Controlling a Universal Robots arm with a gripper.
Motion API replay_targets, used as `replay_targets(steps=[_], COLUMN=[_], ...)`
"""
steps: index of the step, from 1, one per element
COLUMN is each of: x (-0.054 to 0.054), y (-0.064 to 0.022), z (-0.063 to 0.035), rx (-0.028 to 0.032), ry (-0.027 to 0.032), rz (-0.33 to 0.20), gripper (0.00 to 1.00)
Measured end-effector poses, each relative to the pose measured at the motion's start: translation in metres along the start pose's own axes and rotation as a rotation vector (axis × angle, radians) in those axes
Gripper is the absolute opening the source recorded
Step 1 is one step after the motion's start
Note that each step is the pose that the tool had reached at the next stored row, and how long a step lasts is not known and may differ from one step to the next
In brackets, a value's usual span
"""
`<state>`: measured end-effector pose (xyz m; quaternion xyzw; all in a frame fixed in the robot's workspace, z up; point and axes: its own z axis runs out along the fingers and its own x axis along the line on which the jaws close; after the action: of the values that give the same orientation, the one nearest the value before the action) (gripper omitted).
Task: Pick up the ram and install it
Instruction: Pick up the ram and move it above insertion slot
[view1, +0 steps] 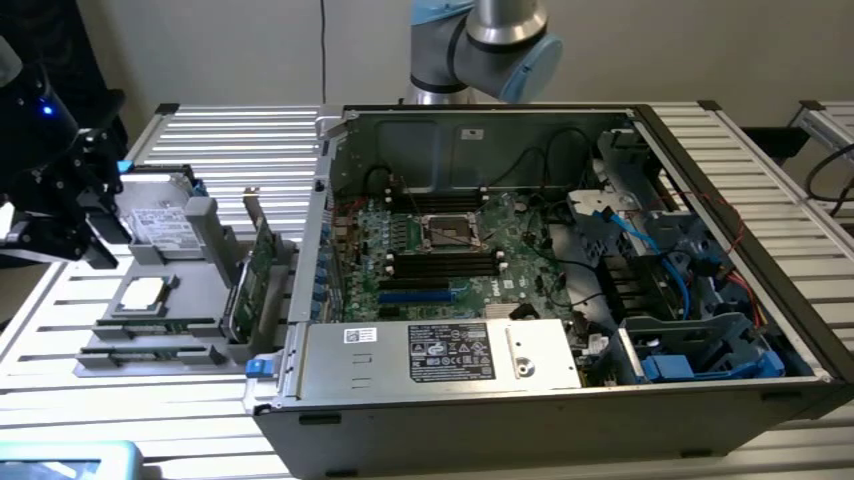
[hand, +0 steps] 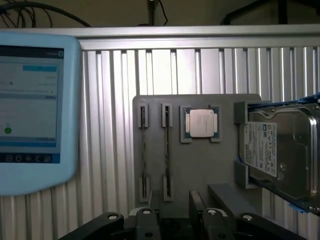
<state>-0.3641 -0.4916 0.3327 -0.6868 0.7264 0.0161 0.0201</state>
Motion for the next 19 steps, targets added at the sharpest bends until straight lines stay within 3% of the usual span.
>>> replay_targets(steps=[3, 7, 19], x=[0.003, 0.010, 0.015], y=[0.0013, 0.0008, 0.0004], z=[0.0052, 0.0122, 0.0338], rx=[-0.0053, -0.0059, -0.0130], ry=[0.0006, 0.0002, 0.0005], rz=[0.000, -0.003, -0.035], gripper=[0.37, 0.37, 0.37])
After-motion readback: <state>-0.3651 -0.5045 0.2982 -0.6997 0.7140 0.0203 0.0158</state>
